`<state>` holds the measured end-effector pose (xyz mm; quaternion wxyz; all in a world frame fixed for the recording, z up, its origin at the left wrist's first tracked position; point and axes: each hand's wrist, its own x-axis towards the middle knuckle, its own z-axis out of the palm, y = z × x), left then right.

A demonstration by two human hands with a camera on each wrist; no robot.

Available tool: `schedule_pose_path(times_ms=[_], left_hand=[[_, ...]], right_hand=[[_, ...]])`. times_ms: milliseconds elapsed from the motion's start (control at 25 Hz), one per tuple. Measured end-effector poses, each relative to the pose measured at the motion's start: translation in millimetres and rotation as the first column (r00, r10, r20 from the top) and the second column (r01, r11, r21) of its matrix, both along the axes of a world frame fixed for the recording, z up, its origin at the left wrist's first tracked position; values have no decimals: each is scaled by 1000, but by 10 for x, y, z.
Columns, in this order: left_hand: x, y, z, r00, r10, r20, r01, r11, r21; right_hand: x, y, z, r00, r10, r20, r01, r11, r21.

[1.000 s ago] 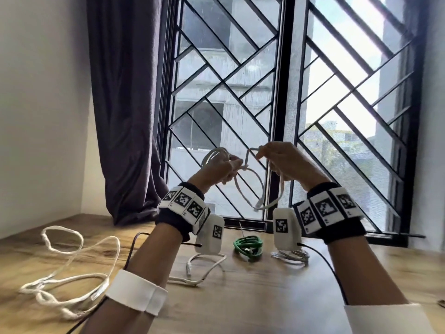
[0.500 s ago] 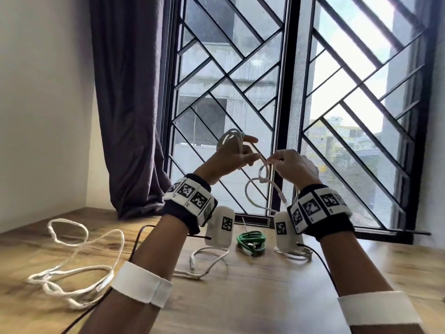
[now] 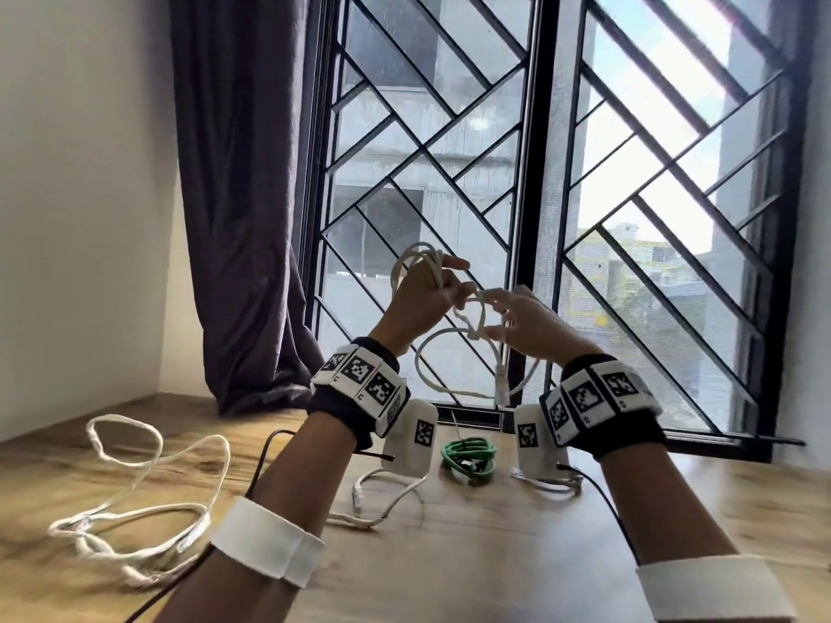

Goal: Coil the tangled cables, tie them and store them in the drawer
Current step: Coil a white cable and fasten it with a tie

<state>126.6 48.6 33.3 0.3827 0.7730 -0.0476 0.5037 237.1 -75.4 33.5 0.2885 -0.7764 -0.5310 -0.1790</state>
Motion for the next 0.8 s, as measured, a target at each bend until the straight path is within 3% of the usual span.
schedule_pose_path(times_ms=[80, 120, 240, 360, 560, 640, 800], left_hand=[[81, -8, -74, 998, 53, -21, -53, 998, 35], [114, 1, -115, 994, 106, -19, -105, 993, 56], [152, 17, -201, 970, 242, -4, -237, 953, 187], [166, 8, -207, 965, 255, 52, -260, 935, 240], [174, 62, -157, 964, 231, 135, -245, 964, 101], [139, 97, -127, 975, 172, 144, -177, 984, 22], [127, 159, -177, 994, 80, 79, -73, 994, -87]], right_hand=[[-76, 36, 0, 972, -40, 233, 46, 999, -21], [-105, 55, 3, 959, -31, 282, 32, 999, 0], [-77, 113, 14, 959, 65, 277, -90, 993, 80], [-21, 148, -22, 972, 97, 214, -123, 986, 111], [49, 87, -104, 945, 326, 6, -309, 891, 333], [29, 62, -147, 904, 417, -95, -363, 865, 345], [-51, 104, -136, 741, 589, -323, -406, 775, 484]])
